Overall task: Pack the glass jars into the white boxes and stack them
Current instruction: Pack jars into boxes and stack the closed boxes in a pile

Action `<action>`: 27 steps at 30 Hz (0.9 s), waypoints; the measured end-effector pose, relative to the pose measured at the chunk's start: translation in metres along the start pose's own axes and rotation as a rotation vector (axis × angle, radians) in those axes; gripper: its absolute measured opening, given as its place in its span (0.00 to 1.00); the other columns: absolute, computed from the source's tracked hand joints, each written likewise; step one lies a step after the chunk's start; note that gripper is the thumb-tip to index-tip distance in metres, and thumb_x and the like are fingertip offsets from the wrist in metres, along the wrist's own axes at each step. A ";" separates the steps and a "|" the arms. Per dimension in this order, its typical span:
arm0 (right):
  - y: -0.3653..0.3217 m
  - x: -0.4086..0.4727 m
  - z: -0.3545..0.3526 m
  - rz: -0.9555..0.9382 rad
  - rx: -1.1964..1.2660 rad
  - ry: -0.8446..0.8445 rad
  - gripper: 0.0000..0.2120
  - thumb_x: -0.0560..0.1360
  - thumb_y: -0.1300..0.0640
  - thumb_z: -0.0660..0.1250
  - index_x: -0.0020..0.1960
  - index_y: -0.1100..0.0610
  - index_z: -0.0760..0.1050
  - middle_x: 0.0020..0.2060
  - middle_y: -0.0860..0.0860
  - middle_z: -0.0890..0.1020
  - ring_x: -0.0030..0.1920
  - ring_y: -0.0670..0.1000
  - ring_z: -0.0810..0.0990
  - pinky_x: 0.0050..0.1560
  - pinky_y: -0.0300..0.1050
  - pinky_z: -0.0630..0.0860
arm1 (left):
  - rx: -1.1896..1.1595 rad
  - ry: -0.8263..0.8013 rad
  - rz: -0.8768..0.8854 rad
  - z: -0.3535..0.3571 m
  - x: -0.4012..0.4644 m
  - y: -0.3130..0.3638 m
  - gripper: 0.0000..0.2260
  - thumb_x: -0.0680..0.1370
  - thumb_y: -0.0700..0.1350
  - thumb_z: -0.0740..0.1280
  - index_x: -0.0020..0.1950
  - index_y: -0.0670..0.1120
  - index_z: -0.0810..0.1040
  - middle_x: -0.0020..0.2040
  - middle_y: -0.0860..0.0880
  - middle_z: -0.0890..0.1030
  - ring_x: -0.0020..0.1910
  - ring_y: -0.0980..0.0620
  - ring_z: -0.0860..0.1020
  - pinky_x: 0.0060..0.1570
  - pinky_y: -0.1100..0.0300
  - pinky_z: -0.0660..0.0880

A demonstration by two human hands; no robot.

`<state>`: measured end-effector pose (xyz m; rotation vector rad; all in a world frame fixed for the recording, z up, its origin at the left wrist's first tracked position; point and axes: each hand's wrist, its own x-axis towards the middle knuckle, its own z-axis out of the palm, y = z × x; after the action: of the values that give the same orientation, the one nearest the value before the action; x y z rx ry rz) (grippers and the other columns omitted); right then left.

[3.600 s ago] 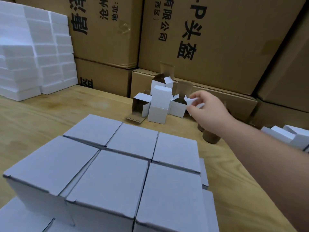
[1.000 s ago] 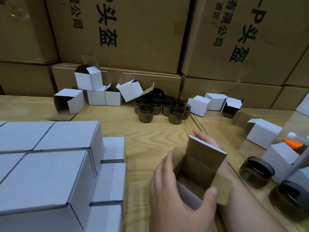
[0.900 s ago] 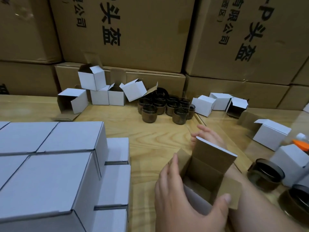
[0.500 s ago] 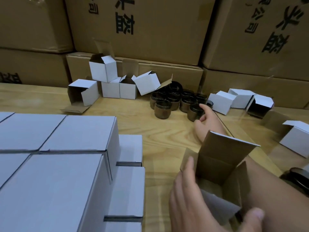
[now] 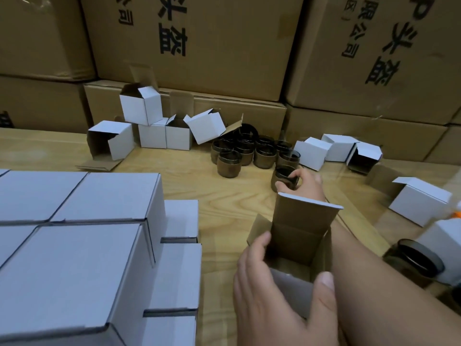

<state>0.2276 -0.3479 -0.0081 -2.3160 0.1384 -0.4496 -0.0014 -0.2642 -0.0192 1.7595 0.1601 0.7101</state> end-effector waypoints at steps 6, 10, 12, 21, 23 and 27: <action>-0.004 -0.059 -0.037 0.184 0.542 -0.072 0.09 0.70 0.47 0.71 0.46 0.49 0.74 0.41 0.52 0.82 0.39 0.52 0.82 0.44 0.53 0.80 | -0.072 0.024 -0.048 -0.011 -0.010 0.013 0.29 0.63 0.71 0.62 0.63 0.71 0.63 0.62 0.77 0.65 0.65 0.73 0.64 0.61 0.65 0.66; 0.002 -0.096 -0.058 0.187 0.516 0.108 0.07 0.73 0.50 0.75 0.45 0.46 0.76 0.38 0.44 0.82 0.34 0.39 0.80 0.31 0.35 0.75 | -0.061 -0.035 -0.072 -0.016 -0.009 0.007 0.29 0.63 0.71 0.61 0.63 0.76 0.59 0.61 0.86 0.56 0.65 0.79 0.57 0.63 0.64 0.63; 0.009 -0.112 -0.064 0.175 0.639 0.161 0.07 0.73 0.46 0.75 0.45 0.45 0.78 0.39 0.44 0.83 0.36 0.41 0.80 0.36 0.41 0.77 | -0.070 -0.049 -0.083 -0.020 -0.007 0.012 0.28 0.64 0.72 0.61 0.62 0.78 0.56 0.59 0.87 0.54 0.64 0.81 0.55 0.64 0.62 0.63; -0.059 -0.106 -0.156 -0.214 1.192 0.064 0.08 0.76 0.52 0.69 0.52 0.53 0.74 0.45 0.55 0.84 0.40 0.54 0.82 0.40 0.48 0.80 | -0.089 -0.116 -0.078 -0.022 -0.007 0.011 0.32 0.69 0.63 0.73 0.59 0.82 0.53 0.57 0.87 0.54 0.64 0.80 0.55 0.68 0.59 0.64; -0.078 -0.114 -0.180 -0.358 1.172 -0.133 0.14 0.76 0.50 0.68 0.57 0.56 0.73 0.47 0.54 0.84 0.42 0.55 0.83 0.42 0.49 0.81 | -0.086 -0.125 -0.065 -0.022 -0.006 0.008 0.33 0.69 0.62 0.74 0.60 0.81 0.54 0.58 0.86 0.55 0.65 0.79 0.56 0.69 0.60 0.64; -0.110 -0.143 -0.193 -0.497 1.027 -0.489 0.25 0.71 0.53 0.75 0.62 0.63 0.72 0.47 0.60 0.83 0.41 0.58 0.85 0.37 0.50 0.83 | -0.094 -0.107 -0.041 -0.020 -0.006 0.005 0.33 0.68 0.62 0.74 0.60 0.81 0.54 0.62 0.80 0.59 0.66 0.72 0.60 0.67 0.61 0.64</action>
<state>0.0204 -0.3662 0.1557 -1.3461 -0.7494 -0.1102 -0.0179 -0.2520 -0.0138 1.6950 0.0886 0.5832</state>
